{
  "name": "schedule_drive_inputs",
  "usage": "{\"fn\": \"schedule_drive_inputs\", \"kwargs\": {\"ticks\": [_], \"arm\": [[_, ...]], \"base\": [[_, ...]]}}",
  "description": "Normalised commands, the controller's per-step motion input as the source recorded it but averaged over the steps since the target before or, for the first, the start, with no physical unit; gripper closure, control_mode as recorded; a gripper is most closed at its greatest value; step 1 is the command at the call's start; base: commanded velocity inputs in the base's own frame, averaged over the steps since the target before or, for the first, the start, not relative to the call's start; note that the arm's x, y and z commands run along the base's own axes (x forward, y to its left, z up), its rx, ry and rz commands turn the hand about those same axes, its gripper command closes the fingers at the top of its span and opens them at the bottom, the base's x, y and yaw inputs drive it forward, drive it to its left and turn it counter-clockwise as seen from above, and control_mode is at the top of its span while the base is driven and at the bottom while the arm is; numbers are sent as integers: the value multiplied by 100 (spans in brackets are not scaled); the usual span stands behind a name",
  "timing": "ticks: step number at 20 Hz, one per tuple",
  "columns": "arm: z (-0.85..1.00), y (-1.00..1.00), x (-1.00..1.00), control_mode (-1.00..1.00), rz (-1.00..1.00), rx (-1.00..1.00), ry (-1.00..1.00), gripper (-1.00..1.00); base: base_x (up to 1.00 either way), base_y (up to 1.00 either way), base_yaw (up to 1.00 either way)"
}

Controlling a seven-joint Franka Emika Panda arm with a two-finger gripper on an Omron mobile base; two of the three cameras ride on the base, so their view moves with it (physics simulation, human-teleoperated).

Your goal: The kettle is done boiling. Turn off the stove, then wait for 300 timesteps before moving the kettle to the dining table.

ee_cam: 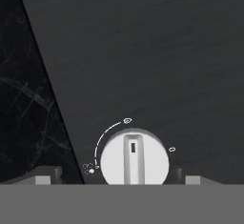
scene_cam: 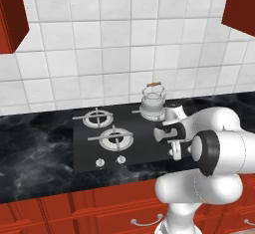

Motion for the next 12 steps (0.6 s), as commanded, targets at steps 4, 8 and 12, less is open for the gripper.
{"fn": "schedule_drive_inputs", "kwargs": {"ticks": [4, 8, 12], "arm": [[-8, 1, 1, -100, 0, 0, 0, 100], [-7, 5, 1, -100, 0, 0, -3, 100], [-4, 6, 0, -100, 0, 0, -5, 100]], "base": [[0, 0, 0], [0, 0, 0], [0, 0, 0]]}}
